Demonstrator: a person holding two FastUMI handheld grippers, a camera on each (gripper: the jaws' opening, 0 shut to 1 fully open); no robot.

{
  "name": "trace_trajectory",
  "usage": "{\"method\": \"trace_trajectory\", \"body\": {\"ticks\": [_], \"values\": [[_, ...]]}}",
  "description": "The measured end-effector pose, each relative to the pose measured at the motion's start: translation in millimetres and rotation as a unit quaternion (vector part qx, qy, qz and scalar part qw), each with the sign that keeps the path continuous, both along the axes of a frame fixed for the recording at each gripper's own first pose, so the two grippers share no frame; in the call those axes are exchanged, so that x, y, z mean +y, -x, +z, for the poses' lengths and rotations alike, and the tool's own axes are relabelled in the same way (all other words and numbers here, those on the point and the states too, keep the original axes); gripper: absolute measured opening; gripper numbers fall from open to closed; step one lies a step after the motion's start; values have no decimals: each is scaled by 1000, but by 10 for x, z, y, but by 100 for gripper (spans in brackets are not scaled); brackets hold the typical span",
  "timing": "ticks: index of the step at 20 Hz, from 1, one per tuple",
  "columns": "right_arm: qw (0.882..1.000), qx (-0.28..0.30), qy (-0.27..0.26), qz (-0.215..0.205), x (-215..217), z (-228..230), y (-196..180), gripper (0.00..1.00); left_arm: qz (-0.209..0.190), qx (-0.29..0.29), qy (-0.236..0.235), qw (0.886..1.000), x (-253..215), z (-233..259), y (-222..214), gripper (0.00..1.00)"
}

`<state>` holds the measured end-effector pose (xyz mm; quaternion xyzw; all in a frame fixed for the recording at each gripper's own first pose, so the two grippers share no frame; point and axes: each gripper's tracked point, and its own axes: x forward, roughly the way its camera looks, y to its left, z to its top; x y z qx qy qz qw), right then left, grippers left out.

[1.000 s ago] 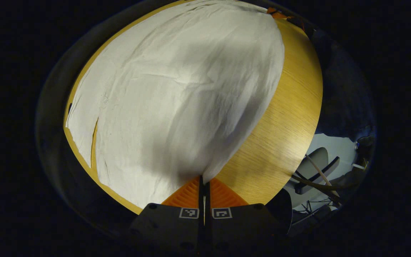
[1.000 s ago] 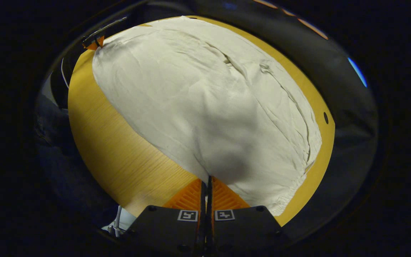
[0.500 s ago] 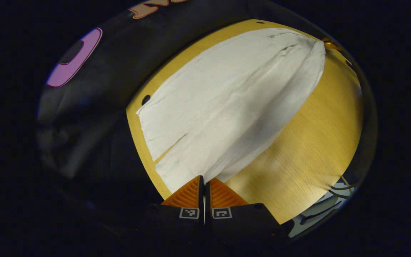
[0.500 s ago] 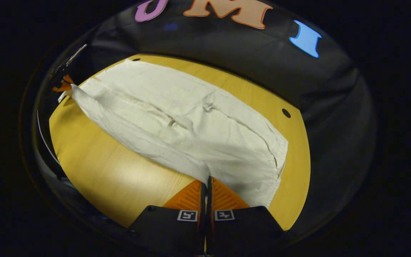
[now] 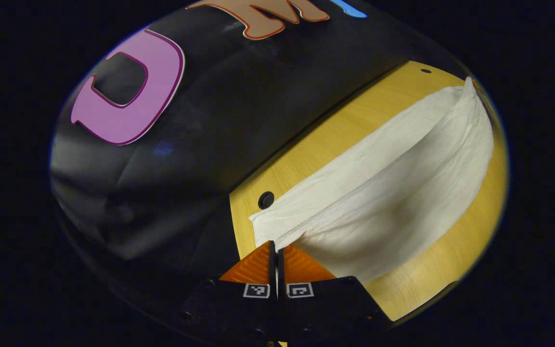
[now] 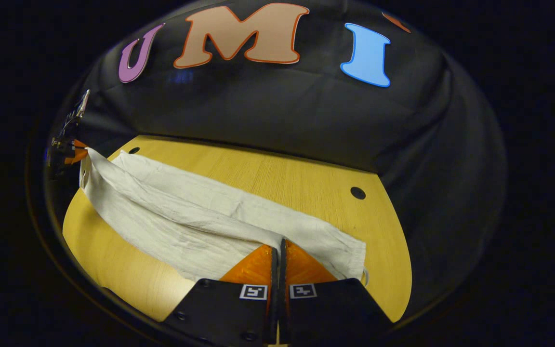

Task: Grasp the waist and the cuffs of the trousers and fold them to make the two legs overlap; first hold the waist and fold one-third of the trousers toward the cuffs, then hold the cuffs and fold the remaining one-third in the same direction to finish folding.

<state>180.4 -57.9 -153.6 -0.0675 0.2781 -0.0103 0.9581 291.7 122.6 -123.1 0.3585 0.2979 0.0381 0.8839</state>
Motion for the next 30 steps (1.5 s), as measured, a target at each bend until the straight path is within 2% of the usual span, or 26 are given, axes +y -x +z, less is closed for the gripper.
{"method": "trace_trajectory", "body": {"ticks": [1, 4, 7, 10, 13, 15, 16, 17, 18, 20, 21, 23, 25, 26, 27, 29, 30], "values": [[1000, -3, 1, -3, -21, 17, -140, 2, 4, -6, 1, 1000, -166, -45, -259, 0], [1000, -8, 1, -7, -98, -79, -565, 2, 14, -21, 11, 1000, -186, -119, -729, 0], [999, 6, -32, -10, -84, -331, -951, 2, 23, -17, 24, 999, -180, -444, -1109, 0], [999, 24, -47, -7, -84, -681, -1167, 1, 36, -9, 44, 998, -147, -849, -1242, 0], [998, 42, -56, -6, -96, -944, -1269, 3, 48, -15, 68, 996, -106, -989, -1302, 0], [996, 39, -77, -9, -73, -955, -1304, 5, 52, -20, 88, 995, -149, -1000, -1278, 2], [995, 33, -96, -9, -30, -904, -1331, 7, 51, -27, 107, 993, -213, -1004, -1272, 7], [993, 26, -115, -9, 28, -871, -1371, 19, 51, -37, 121, 991, -282, -986, -1277, 28], [991, 17, -134, -6, 67, -814, -1389, 24, 53, -52, 137, 988, -354, -922, -1263, 49], [988, 2, -155, 4, 105, -639, -1313, 74, 52, -100, 173, 978, -470, -680, -1235, 92], [988, -8, -156, 9, 82, -548, -1305, 99, 49, -118, 192, 973, -554, -561, -1207, 96], [990, -25, -140, 7, -69, -374, -1207, 93, 43, -149, 225, 962, -706, -324, -1120, 97], [990, -33, -135, -5, -249, -181, -1025, 97, 34, -168, 250, 953, -777, -164, -1039, 97], [990, -38, -136, -15, -342, -100, -930, 97, 28, -176, 252, 951, -771, -141, -1008, 96], [989, -43, -136, -25, -442, -25, -845, 93, 20, -183, 250, 951, -783, -153, -986, 97], [989, -53, -130, -54, -730, 11, -627, 97, 2, -190, 248, 950, -854, -139, -867, 97], [987, -55, -131, -70, -903, 16, -497, 93, -5, -195, 255, 947, -898, -102, -784, 97]]}}
